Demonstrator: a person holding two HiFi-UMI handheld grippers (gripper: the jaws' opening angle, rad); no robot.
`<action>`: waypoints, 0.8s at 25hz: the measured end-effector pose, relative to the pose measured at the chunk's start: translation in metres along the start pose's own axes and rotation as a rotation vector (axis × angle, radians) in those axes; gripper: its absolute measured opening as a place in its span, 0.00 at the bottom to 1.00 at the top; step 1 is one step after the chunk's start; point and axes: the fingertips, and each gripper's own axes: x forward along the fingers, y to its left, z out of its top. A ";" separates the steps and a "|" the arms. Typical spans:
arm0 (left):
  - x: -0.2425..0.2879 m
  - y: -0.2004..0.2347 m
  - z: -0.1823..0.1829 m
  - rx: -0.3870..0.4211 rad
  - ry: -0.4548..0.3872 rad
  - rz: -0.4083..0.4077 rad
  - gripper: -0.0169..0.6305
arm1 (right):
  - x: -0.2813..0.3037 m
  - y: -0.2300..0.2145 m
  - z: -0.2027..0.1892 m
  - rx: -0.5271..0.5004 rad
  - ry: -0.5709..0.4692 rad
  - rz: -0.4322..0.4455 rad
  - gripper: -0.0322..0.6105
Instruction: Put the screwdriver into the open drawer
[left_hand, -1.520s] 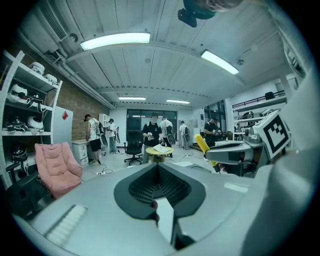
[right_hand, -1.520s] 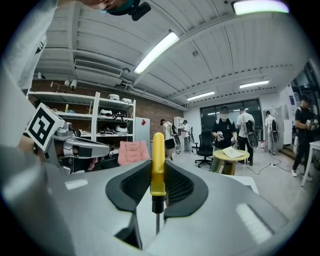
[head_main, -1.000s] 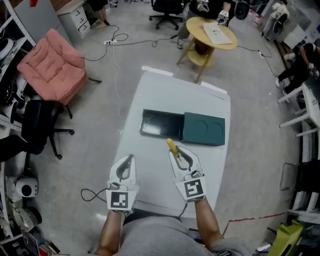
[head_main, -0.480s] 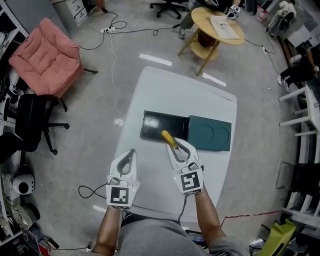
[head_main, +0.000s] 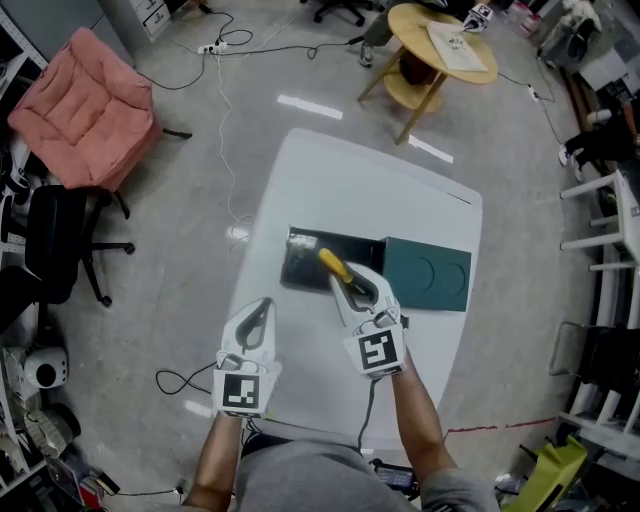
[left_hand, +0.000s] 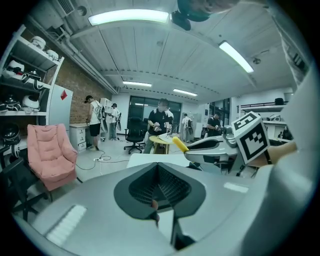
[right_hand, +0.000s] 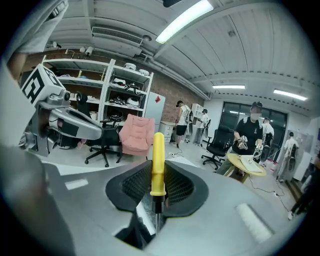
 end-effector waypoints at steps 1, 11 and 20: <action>0.002 0.001 -0.002 -0.008 0.003 0.003 0.05 | 0.003 0.001 -0.003 -0.008 0.012 0.007 0.17; 0.022 0.013 -0.019 -0.016 0.043 0.002 0.05 | 0.040 0.017 -0.036 -0.138 0.158 0.079 0.17; 0.029 0.024 -0.034 -0.029 0.074 0.008 0.05 | 0.059 0.033 -0.061 -0.209 0.265 0.145 0.18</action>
